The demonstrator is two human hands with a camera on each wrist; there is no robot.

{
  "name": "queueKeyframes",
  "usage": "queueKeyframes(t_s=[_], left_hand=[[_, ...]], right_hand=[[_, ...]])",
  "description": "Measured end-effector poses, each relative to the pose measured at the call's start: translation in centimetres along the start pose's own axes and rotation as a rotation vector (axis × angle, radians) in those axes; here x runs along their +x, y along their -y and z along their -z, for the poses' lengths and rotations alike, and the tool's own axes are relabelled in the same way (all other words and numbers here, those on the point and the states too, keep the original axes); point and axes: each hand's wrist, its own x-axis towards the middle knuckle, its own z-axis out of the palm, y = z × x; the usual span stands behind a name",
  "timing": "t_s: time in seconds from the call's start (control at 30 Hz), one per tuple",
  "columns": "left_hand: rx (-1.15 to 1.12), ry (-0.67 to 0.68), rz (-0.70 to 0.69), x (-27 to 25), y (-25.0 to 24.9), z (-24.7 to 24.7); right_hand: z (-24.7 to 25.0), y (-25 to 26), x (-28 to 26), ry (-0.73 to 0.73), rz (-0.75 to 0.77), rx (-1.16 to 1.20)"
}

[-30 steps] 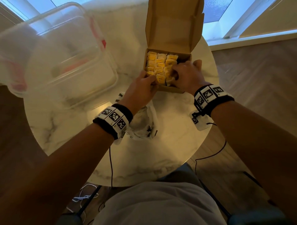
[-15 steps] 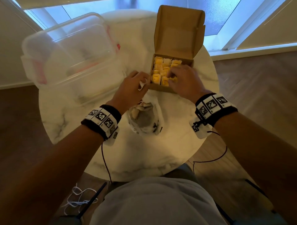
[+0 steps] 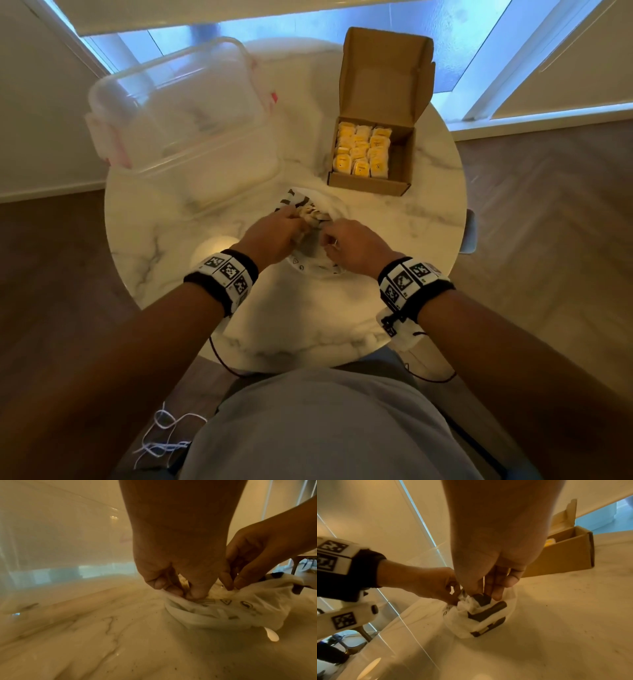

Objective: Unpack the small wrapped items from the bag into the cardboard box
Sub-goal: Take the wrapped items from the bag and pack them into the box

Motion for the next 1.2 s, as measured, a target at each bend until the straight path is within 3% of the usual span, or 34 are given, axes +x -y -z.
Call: queueKeyframes(t_s=[0.17, 0.3, 0.53, 0.77, 1.2], left_hand=[[0.059, 0.024, 0.087, 0.4, 0.2, 0.0], [0.044, -0.036, 0.064, 0.3, 0.6, -0.2], [-0.195, -0.152, 0.028, -0.2, 0.2, 1.2], [-0.4, -0.092, 0.002, -0.6, -1.1, 2.8], [-0.463, -0.029, -0.029, -0.1, -1.7, 2.9]], right_hand=[[-0.2, 0.3, -0.7, 0.011, -0.066, -0.029], [0.1, 0.4, -1.1, -0.004, -0.094, -0.011], [0.6, 0.8, -0.8, -0.081, -0.121, 0.092], [0.8, 1.5, 0.0, -0.144, -0.135, 0.167], [-0.3, 0.5, -0.8, -0.196, -0.104, 0.178]])
